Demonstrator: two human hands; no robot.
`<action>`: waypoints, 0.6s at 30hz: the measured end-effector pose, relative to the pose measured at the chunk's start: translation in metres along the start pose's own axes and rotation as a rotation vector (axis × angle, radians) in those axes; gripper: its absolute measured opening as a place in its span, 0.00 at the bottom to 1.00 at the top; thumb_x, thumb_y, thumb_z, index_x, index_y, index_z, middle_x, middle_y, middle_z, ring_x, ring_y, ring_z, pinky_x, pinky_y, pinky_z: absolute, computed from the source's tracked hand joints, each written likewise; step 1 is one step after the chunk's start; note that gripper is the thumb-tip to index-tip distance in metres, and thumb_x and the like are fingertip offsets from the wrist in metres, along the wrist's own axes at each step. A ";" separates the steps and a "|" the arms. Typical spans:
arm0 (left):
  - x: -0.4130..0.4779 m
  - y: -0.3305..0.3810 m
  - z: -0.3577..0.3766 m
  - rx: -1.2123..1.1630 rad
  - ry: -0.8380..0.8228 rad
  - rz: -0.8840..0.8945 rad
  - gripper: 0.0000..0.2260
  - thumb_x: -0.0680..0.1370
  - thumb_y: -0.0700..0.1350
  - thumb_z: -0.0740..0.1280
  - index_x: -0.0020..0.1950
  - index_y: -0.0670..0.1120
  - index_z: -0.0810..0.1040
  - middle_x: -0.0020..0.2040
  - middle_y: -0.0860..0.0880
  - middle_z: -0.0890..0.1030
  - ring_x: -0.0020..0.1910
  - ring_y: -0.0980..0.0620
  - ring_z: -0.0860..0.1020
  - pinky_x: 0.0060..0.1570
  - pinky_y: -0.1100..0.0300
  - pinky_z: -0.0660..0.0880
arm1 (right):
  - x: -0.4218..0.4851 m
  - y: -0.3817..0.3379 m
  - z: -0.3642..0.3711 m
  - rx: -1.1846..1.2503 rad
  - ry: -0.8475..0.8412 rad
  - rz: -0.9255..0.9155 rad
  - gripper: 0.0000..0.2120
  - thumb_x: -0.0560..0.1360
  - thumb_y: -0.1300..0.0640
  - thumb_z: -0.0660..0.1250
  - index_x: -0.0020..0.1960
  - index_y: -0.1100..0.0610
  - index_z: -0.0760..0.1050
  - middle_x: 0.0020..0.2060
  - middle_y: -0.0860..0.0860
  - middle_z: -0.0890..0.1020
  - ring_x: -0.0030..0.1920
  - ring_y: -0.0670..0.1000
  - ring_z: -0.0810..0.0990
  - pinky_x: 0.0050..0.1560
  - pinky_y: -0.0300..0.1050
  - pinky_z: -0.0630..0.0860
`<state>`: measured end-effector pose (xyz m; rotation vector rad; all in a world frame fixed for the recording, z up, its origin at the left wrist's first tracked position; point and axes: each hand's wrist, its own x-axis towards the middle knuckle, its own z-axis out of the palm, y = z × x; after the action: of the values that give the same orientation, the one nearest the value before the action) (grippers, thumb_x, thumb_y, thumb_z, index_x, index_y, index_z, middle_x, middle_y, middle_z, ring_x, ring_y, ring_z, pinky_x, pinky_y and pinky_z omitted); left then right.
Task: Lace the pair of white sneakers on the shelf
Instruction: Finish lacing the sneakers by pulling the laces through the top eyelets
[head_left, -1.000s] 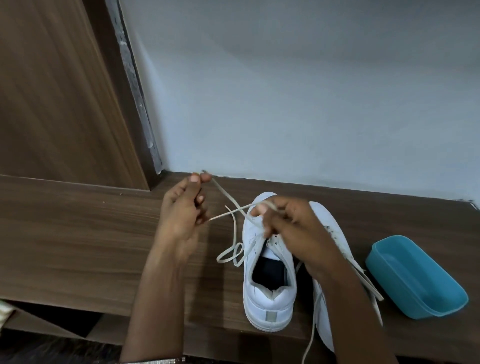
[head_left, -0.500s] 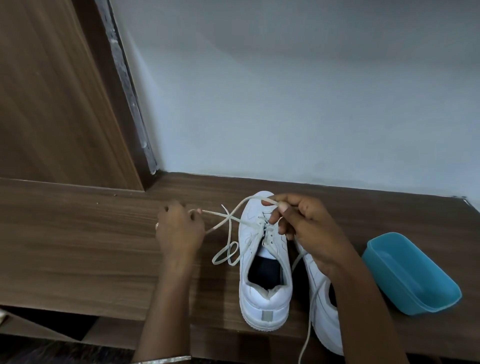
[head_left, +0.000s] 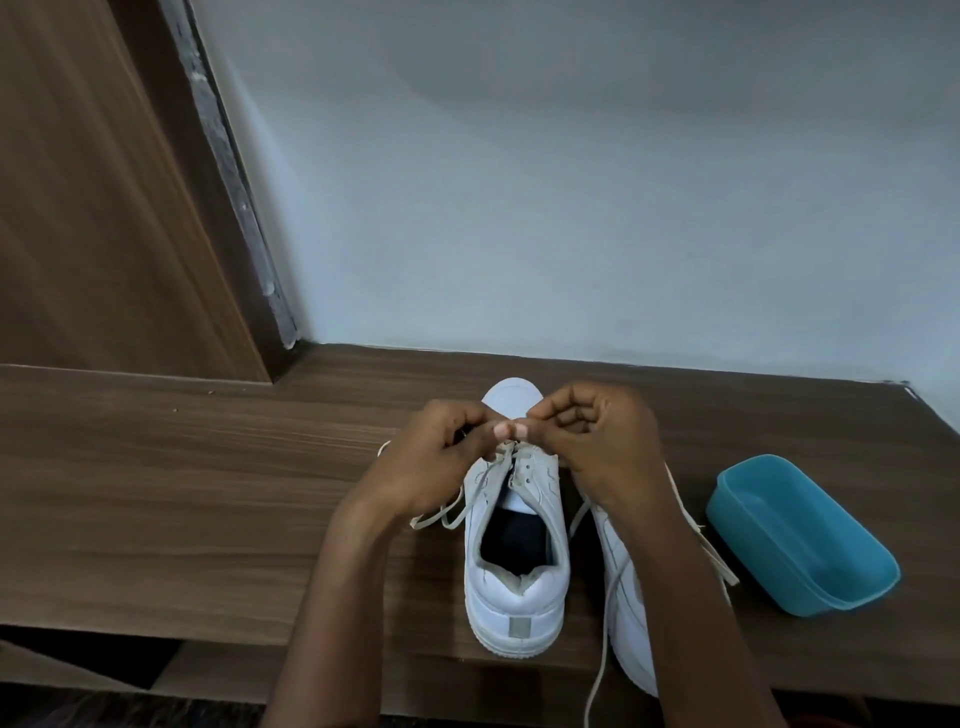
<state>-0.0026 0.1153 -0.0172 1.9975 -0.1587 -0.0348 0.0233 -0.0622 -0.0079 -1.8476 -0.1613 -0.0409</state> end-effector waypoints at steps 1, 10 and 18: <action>0.000 -0.005 -0.003 0.022 0.016 -0.013 0.08 0.81 0.45 0.67 0.47 0.48 0.85 0.36 0.57 0.84 0.36 0.60 0.80 0.39 0.61 0.77 | 0.001 0.003 -0.003 -0.012 0.019 0.015 0.09 0.65 0.57 0.82 0.39 0.56 0.83 0.32 0.51 0.85 0.32 0.44 0.82 0.37 0.40 0.77; 0.005 -0.006 0.000 0.087 0.276 -0.048 0.05 0.78 0.45 0.72 0.47 0.55 0.86 0.36 0.57 0.85 0.40 0.63 0.83 0.44 0.64 0.77 | -0.008 0.001 -0.005 -0.701 -0.408 0.096 0.34 0.57 0.45 0.84 0.57 0.46 0.70 0.54 0.44 0.73 0.51 0.46 0.75 0.52 0.46 0.75; 0.010 -0.004 0.014 0.137 0.209 -0.001 0.04 0.78 0.40 0.71 0.47 0.48 0.85 0.37 0.56 0.86 0.40 0.66 0.83 0.41 0.70 0.75 | -0.011 -0.001 -0.001 -0.796 -0.210 0.023 0.08 0.66 0.54 0.74 0.41 0.57 0.80 0.36 0.50 0.84 0.40 0.50 0.81 0.45 0.47 0.79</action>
<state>0.0060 0.1036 -0.0262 2.1230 -0.0257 0.1886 0.0126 -0.0637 -0.0082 -2.6486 -0.2999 0.1241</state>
